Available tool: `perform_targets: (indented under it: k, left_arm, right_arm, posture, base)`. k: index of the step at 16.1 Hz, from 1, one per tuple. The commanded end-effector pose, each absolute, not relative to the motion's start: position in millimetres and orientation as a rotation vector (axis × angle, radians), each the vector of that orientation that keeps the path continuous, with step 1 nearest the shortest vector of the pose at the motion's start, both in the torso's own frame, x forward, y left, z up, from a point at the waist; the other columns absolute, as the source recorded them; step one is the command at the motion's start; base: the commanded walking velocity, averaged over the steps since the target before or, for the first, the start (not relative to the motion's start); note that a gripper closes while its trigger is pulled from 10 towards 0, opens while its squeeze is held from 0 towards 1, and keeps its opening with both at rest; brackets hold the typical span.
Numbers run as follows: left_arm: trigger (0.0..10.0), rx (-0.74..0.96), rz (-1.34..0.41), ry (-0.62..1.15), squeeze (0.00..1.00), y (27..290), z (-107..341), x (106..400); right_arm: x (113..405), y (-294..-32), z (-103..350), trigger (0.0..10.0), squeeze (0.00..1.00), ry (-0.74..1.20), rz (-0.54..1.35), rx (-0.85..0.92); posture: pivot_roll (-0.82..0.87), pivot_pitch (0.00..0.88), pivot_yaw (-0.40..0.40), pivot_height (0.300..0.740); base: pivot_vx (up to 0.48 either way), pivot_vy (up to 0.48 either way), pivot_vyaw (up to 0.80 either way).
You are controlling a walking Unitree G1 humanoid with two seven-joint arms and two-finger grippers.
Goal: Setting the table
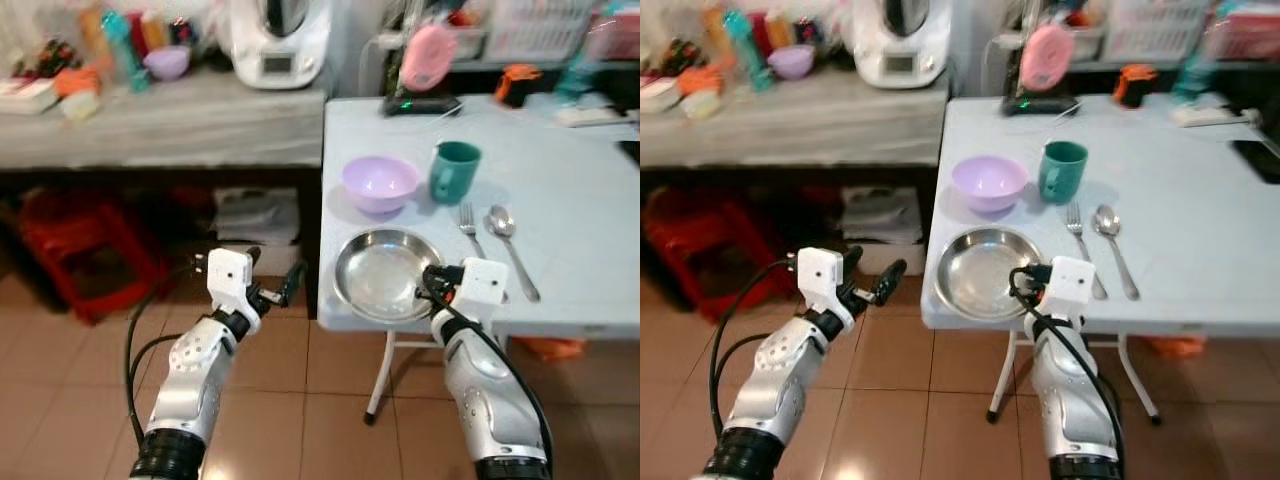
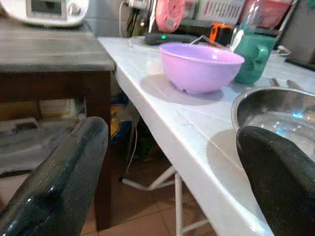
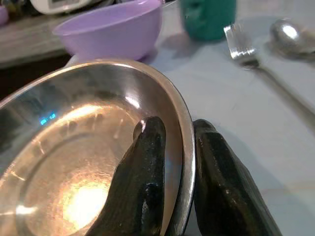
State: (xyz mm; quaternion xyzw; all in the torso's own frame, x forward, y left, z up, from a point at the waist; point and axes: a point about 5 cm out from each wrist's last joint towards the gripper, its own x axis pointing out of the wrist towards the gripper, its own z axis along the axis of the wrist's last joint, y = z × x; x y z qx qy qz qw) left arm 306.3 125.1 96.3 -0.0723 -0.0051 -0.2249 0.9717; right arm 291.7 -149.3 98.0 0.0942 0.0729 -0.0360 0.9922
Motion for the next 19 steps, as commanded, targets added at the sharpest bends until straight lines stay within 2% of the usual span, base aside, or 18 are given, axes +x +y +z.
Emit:
perform_targets:
  k: [1, 14, 19]
  left_arm:
    - [10.0, -0.125, -0.418, -0.002, 0.0, 137.5, 94.2, 306.5]
    - [10.0, -0.125, -0.409, -0.011, 0.0, 133.6, 94.2, 310.0]
    - [10.0, -0.052, -0.296, -0.027, 0.0, 146.4, 93.0, 311.8]
  right_arm:
    - [295.0, -140.8, 105.9, 10.0, 0.0, 0.113, -0.049, 0.198]
    - [298.5, -156.9, 124.1, 10.0, 0.0, -0.014, -0.121, 0.153]
    - [290.7, -161.4, 137.9, 10.0, 0.0, -0.101, -0.096, 0.032]
  posture:
    - [-0.07, 0.0, 0.07, 0.74]
    - [-0.07, 0.0, 0.064, 0.74]
    - [-0.07, 0.0, 0.06, 0.74]
  base:
    - [0.0, 0.382, 0.0]
    - [0.0, 0.428, 0.0]
    - [0.0, 0.439, 0.0]
